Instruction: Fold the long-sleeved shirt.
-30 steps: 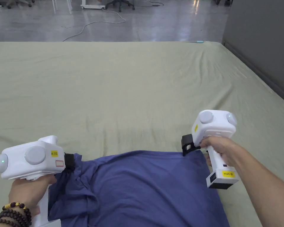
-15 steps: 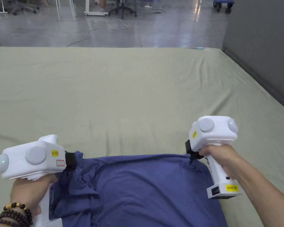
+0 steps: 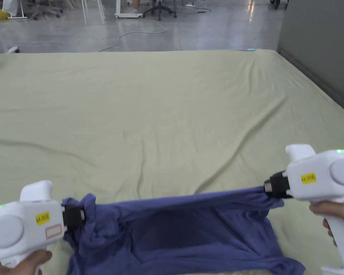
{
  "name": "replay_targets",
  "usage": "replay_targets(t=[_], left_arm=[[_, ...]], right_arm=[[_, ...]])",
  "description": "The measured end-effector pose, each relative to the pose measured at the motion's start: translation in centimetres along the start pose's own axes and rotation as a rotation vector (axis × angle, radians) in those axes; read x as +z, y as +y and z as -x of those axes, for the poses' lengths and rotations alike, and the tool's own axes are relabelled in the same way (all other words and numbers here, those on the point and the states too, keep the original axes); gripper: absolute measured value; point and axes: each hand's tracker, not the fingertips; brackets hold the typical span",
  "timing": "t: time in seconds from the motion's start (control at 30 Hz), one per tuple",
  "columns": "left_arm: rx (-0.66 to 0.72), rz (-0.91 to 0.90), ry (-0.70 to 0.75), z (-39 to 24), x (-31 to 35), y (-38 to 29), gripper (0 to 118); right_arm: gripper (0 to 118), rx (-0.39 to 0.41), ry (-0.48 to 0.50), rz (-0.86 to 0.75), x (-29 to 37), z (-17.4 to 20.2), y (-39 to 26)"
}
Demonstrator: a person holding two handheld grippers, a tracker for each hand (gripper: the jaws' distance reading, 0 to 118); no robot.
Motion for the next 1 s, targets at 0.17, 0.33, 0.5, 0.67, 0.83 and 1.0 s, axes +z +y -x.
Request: replay_targets(t=[0.17, 0.33, 0.5, 0.67, 0.83, 1.0], left_arm=[[-0.075, 0.160, 0.035, -1.1, -2.2, -4.9, 17], [-0.128, 0.166, 0.055, -1.4, -3.3, -4.7, 17], [-0.084, 0.146, 0.024, -0.3, -3.4, -4.3, 35], [-0.044, -0.027, 0.011, -0.8, 1.5, -2.7, 71], [-0.051, -0.219, -0.019, -3.0, 4.5, 0.6, 84], [-0.209, -0.319, 0.059, -6.8, 2.7, 2.6, 65]], right_arm=[[0, 0.095, -0.071, 0.221, -3.6, -0.3, -7.5], [0, 0.104, -0.102, 0.286, -6.6, -0.5, -9.4], [21, 0.097, -0.118, 0.271, -6.4, -0.6, -8.5], [99, 0.085, -0.101, 0.118, -1.5, 0.5, -5.9], [99, 0.105, -0.122, -0.143, 3.4, 4.1, -2.0], [64, 0.143, -0.178, -0.181, 1.7, 7.9, 1.1]])
